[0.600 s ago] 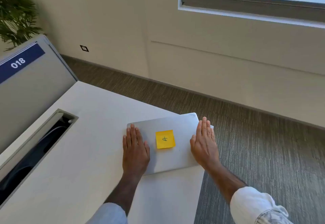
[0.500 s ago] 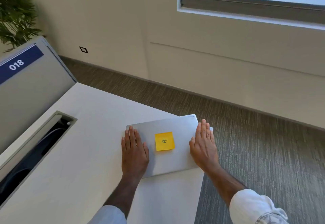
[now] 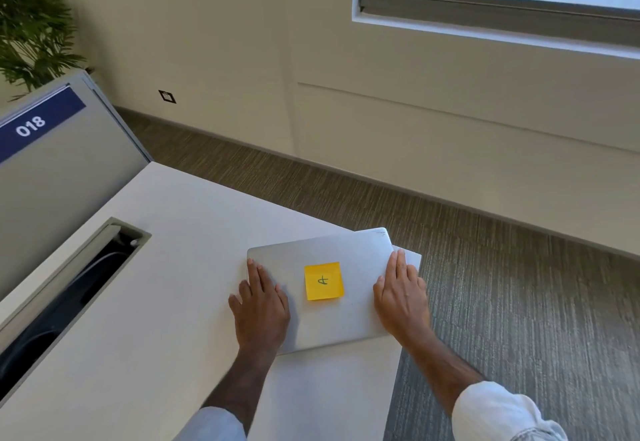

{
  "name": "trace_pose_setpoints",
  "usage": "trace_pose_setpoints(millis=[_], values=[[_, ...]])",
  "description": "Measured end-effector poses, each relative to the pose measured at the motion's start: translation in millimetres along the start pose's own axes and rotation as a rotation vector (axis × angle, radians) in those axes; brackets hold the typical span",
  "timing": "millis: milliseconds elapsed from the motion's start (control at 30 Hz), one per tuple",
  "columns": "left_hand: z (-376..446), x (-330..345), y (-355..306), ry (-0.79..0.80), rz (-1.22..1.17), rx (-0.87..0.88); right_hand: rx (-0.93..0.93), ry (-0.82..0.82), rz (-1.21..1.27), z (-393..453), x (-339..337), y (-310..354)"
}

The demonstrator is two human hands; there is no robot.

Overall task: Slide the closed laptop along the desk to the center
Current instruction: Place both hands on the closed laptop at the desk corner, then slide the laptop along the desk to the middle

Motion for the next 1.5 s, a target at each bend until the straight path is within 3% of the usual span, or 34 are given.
trace_pose_setpoints(millis=[500, 867, 1500], values=[[5.3, -1.2, -9.7, 0.000, -0.006, -0.183, 0.073, 0.042, -0.109, 5.5, -6.2, 15.8], [22.8, -2.9, -4.4, -0.049, -0.329, -0.447, 0.107, 0.026, -0.114, 3.4, 0.2, 22.4], [25.9, -7.6, 10.6, -0.058, -0.647, -0.657, 0.164, -0.051, 0.045, 1.2, -6.3, 18.3]])
Point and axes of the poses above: each hand's wrist, its own z-axis towards the middle knuckle, its own x-axis out of the palm, y = z × x, the point moved 3 cm from there along z, towards the middle knuckle, and after that the axes turned 11 degrees about -y, right-handed, at the moved point
